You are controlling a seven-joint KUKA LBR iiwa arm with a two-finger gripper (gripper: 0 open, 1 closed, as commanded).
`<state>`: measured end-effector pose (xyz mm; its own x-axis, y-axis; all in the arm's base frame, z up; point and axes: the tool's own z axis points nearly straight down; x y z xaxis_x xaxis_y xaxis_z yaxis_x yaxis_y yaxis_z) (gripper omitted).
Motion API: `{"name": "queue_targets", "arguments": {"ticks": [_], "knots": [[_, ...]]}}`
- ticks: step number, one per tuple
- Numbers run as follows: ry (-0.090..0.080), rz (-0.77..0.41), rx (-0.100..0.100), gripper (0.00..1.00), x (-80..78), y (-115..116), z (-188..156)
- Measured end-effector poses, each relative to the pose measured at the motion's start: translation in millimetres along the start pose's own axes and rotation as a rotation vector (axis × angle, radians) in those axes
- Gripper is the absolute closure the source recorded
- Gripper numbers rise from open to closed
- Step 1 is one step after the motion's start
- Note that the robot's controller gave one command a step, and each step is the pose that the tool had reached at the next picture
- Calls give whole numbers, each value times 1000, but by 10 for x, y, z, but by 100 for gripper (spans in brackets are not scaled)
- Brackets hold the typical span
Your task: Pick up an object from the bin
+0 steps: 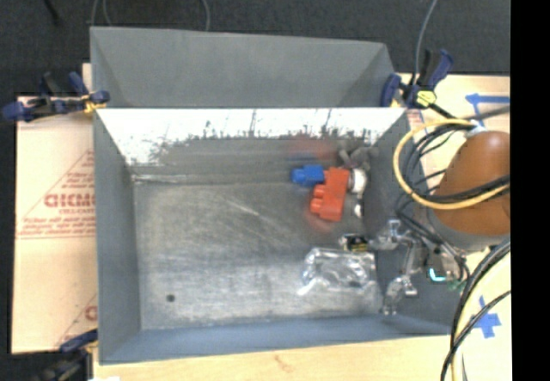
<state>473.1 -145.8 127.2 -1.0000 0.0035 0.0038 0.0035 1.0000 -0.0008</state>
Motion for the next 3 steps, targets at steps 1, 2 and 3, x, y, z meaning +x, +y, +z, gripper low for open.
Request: {"name": "queue_targets", "arguments": {"ticks": [1,2,3], "knots": [[-15,122,3,0,-346,318,505],[-23,118,4,100,-364,316,488],[-11,70,3,100,-251,434,-735]]}}
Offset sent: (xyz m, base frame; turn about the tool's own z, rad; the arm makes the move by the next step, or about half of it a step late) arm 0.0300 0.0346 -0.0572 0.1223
